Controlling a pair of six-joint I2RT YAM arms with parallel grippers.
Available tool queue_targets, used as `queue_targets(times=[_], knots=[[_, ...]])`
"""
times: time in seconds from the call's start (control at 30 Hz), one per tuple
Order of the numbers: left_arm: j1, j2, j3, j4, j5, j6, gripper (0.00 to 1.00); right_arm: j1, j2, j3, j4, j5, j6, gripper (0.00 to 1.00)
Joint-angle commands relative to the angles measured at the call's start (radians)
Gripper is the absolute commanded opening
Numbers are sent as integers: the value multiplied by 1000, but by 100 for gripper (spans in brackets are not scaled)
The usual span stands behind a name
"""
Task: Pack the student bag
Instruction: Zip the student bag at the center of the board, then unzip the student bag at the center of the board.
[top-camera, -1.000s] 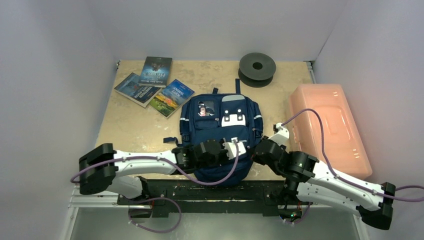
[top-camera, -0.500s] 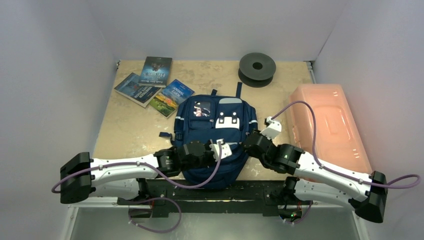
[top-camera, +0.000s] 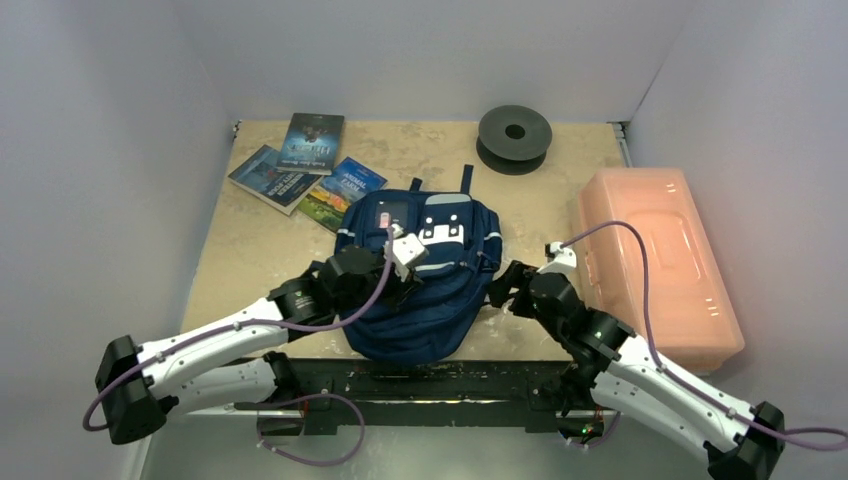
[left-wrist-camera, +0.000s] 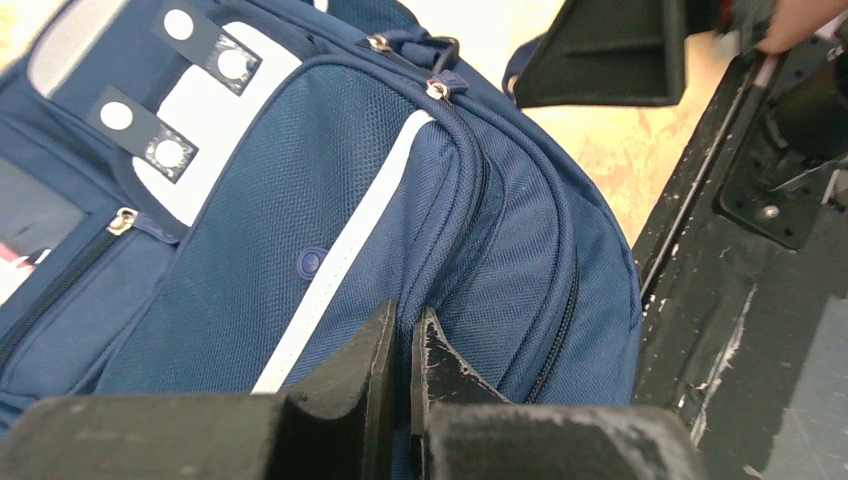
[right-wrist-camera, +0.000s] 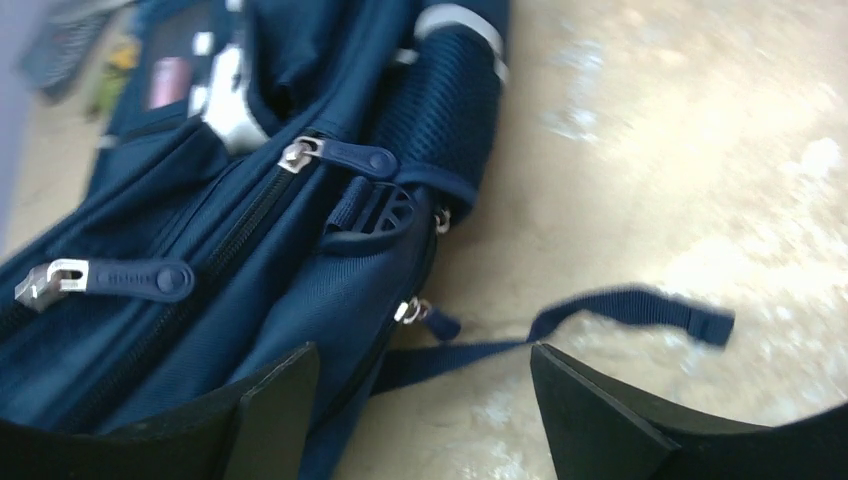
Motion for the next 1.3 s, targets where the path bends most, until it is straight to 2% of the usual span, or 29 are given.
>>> queue_targets(times=[0.0,0.03,0.13,0.2,0.3,0.47,0.5,0.6,0.63,0.67,0.7,0.77,0.93,1.07,1.27], knots=[[91,-146,144,-79,99,-54,0,-34,-147,-81,433,-168,-298,74],[106,-155,164,-113,127,-44,0,-44,-164,-94,480,-220,-368,63],[136,-148,232,-198,171,-12,0,-55,-164,-125,581,-385,-368,63],[148,-144,250,-217,193,9,0,-56,-153,-135,631,-528,-553,41],[163,-148,268,-231,210,34,0,-56,-139,-137,590,-550,-568,41],[189,-168,298,-267,222,64,0,-55,-152,-123,511,-485,-574,44],[194,-174,303,-273,227,65,0,-55,-169,-128,512,-512,-475,57],[209,-187,319,-286,251,67,0,-55,-238,-139,497,-579,-457,59],[213,-189,326,-293,258,70,0,-56,-264,-146,490,-596,-422,68],[215,-190,335,-300,261,74,0,-56,-290,-154,481,-606,-422,68],[218,-192,346,-308,260,80,0,-55,-319,-164,479,-612,-396,75],[223,-197,368,-324,261,90,0,-56,-370,-188,440,-611,-368,78],[234,-208,410,-346,281,102,0,-55,-418,-226,464,-648,-326,79],[238,-226,424,-354,297,113,0,-55,-376,-227,497,-671,-345,81],[241,-260,415,-366,321,168,0,-56,-269,-193,528,-597,-409,80]])
